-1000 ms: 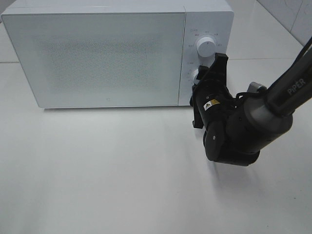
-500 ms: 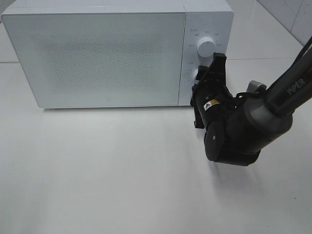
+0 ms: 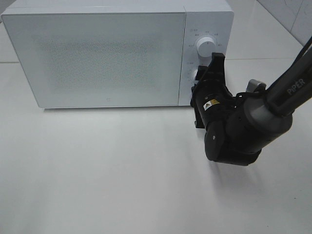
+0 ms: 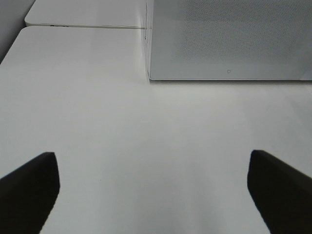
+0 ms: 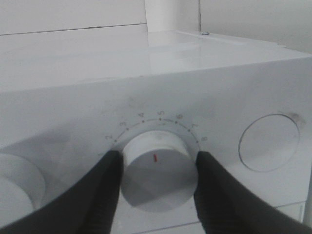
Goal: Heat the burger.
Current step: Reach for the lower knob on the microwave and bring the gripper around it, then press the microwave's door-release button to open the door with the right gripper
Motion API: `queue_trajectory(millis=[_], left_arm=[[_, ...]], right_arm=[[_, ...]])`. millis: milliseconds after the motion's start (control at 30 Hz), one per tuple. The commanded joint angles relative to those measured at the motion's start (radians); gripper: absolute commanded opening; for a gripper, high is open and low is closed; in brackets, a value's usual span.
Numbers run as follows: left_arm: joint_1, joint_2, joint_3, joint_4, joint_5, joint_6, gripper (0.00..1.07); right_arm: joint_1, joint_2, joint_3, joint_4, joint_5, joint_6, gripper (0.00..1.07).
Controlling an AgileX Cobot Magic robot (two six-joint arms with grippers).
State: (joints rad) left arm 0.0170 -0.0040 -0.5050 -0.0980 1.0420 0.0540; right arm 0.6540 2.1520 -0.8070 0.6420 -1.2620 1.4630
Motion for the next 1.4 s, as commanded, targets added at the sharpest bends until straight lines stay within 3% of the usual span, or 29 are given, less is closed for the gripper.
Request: queue_trajectory(millis=[33, 67, 100, 133, 233, 633, 1133, 1400], left_arm=[[0.002, -0.022, 0.001, -0.001, -0.005, -0.008, 0.98], [0.002, -0.022, 0.001, -0.001, -0.005, -0.008, 0.98], [0.002, -0.022, 0.001, -0.001, -0.005, -0.008, 0.98], [0.002, -0.022, 0.001, -0.001, -0.005, -0.008, 0.98], [0.002, -0.022, 0.001, -0.001, -0.005, -0.008, 0.98], [0.002, -0.022, 0.001, -0.001, -0.005, -0.008, 0.98], [0.002, -0.022, 0.001, -0.001, -0.005, -0.008, 0.98], [0.002, -0.022, 0.001, -0.001, -0.005, -0.008, 0.98]], right_arm=[[0.007, -0.017, -0.031, -0.135, 0.021, -0.046, 0.60], [0.007, -0.026, -0.017, -0.129, 0.023, -0.076, 0.70], [0.007, -0.026, -0.017, -0.129, 0.023, -0.076, 0.70], [0.007, -0.034, -0.005, -0.119, 0.030, -0.101, 0.78], [0.008, -0.047, 0.019, -0.124, 0.042, -0.120, 0.80], [0.010, -0.171, 0.105, -0.152, 0.209, -0.309, 0.76], [0.007, -0.428, 0.137, -0.167, 0.675, -1.059, 0.76], [-0.041, -0.526, 0.137, -0.218, 0.867, -1.261, 0.76]])
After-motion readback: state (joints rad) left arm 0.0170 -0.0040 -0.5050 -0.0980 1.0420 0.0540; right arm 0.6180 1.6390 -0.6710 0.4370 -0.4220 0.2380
